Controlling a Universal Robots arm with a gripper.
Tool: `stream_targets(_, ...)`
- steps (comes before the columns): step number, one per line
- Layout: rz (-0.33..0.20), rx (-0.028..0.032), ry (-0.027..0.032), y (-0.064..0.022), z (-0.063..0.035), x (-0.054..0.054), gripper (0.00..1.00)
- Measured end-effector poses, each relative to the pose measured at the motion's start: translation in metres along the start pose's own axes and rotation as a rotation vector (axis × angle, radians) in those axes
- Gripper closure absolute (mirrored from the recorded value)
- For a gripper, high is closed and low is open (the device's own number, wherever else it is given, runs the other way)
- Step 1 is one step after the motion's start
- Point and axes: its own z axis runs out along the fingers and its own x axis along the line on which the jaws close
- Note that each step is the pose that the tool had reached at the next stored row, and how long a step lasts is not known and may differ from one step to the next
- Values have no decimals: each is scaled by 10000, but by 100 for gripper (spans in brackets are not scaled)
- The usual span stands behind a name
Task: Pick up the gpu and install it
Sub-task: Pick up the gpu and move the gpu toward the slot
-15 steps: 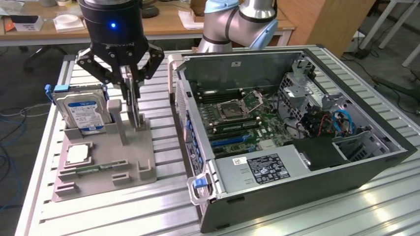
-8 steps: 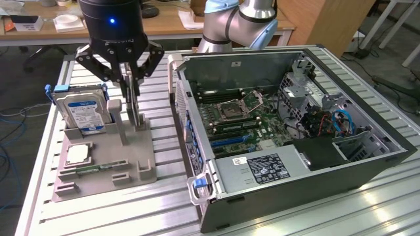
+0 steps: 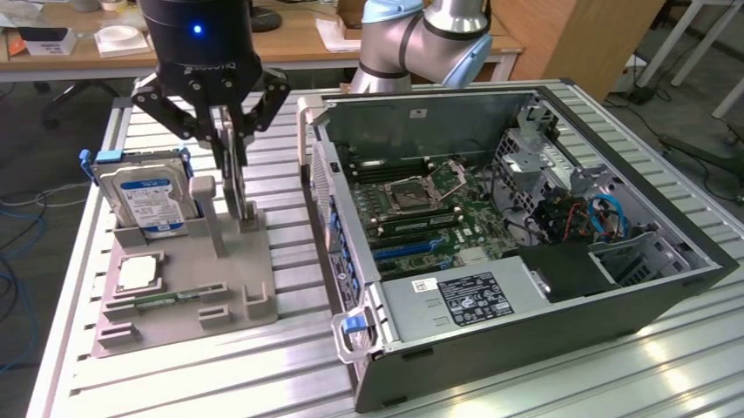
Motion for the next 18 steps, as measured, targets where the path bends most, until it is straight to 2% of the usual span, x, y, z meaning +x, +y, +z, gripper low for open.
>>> stream_targets(13, -1, 22, -1, 2, -59, -2, 73)
stream_targets(16, -2, 145, 2, 2, -61, -1, 73)
stream_targets(18, -5, 187, 2, 0, -63, -2, 73)
